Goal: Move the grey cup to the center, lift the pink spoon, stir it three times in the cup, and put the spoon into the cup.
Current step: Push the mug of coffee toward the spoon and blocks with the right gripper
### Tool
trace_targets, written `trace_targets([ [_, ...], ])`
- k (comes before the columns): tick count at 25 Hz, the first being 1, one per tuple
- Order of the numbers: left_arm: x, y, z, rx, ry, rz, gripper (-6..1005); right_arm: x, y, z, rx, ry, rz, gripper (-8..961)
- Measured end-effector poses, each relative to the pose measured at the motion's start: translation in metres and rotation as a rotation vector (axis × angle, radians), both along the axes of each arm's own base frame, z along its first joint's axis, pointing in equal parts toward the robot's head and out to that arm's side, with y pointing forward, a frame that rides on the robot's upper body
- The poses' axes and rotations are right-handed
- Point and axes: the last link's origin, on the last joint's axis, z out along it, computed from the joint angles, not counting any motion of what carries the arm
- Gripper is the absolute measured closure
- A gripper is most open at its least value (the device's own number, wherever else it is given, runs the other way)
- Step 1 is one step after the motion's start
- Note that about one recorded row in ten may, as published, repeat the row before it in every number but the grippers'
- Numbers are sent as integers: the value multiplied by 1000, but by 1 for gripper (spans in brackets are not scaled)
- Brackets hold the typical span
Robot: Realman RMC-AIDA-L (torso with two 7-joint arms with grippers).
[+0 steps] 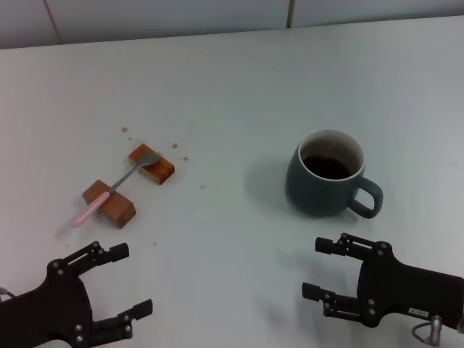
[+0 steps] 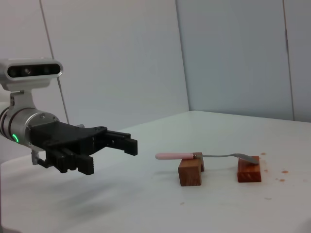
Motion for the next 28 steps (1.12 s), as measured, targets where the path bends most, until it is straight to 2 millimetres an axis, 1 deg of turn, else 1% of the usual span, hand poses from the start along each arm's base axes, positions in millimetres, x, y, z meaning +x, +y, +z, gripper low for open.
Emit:
trace_targets([
  [6, 0, 0, 0, -1, 1, -2, 137, 0, 0, 0, 0, 2, 0, 202],
  [15, 0, 0, 0, 2, 0, -3, 137, 0, 1, 0, 4, 0, -1, 234],
  [21, 1, 0, 0, 2, -5, -7, 137, -2, -2, -1, 51, 10, 17, 255],
  [28, 1, 0, 0, 2, -6, -10, 137, -2, -1, -1, 56, 15, 13, 280],
])
